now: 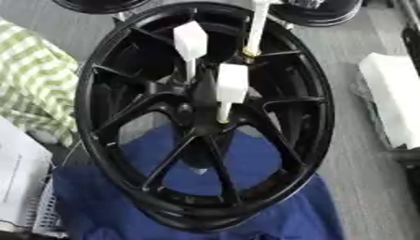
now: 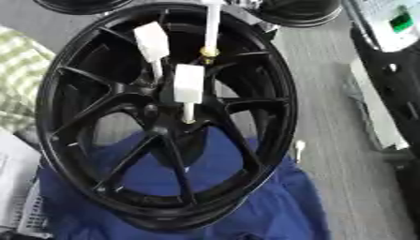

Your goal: Pull the pin out of the wheel hub.

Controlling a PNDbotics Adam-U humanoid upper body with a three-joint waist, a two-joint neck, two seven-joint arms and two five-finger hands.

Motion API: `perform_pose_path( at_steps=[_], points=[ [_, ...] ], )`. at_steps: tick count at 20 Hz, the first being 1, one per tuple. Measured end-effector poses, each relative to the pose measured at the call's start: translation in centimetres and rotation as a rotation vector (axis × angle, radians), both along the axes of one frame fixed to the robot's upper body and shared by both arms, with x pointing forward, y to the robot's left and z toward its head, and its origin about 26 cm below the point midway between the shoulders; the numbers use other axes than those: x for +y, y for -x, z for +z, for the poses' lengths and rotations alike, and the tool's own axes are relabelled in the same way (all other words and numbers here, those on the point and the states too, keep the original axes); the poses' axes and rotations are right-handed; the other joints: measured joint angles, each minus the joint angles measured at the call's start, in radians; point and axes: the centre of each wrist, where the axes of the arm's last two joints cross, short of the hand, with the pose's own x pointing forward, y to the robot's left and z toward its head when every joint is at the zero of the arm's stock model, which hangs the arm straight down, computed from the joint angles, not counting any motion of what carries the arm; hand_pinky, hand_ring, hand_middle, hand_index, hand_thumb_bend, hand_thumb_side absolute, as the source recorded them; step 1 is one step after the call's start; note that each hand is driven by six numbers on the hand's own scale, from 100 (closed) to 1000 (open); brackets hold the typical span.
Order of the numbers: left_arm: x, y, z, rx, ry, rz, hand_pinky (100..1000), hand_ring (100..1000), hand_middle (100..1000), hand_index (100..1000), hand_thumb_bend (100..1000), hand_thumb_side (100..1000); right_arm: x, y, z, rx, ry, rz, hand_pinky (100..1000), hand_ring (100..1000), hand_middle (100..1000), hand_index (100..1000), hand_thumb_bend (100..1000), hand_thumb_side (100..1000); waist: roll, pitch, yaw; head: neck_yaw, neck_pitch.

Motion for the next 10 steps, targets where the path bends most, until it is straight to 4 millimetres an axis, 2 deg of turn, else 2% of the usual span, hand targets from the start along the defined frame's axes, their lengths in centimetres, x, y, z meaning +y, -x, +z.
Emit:
perform_pose_path(
  at_steps=[2,4,6,7,10],
  points=[
    [0.0,0.0,0.0,0.0,0.0,0.0,831,595,500,711,100,708,-1.2,0.6,0.9,0.007,-0.055,-0.017,1000,761,325,468,100,490,0.004,0.0,-0.003,0.002,0.0],
    [0.0,0.0,0.0,-0.001,0.0,0.001,831,595,500,711,100,706,-3.2,1.2,1.4,0.021,-0.111,-0.063,1000,761,325,469,100,461,0.01,-0.001,-0.011,0.008,0.0],
    [0.1,0.0,0.0,-0.006,0.0,0.006,831,595,499,711,100,702,-5.9,2.2,1.5,0.022,-0.166,-0.143,1000,760,324,469,100,368,0.018,-0.001,-0.021,0.017,0.0],
    [0.1,0.0,0.1,-0.009,0.001,0.011,830,595,499,710,100,700,-7.3,2.9,1.3,0.013,-0.191,-0.196,1000,761,326,469,100,278,0.022,-0.001,-0.026,0.023,0.0],
    [0.3,0.1,0.2,-0.021,0.003,0.027,828,595,499,710,100,695,-10.8,5.5,-0.3,-0.054,-0.253,-0.368,986,761,331,472,100,100,0.043,-0.001,-0.035,0.054,0.0]
  ],
)
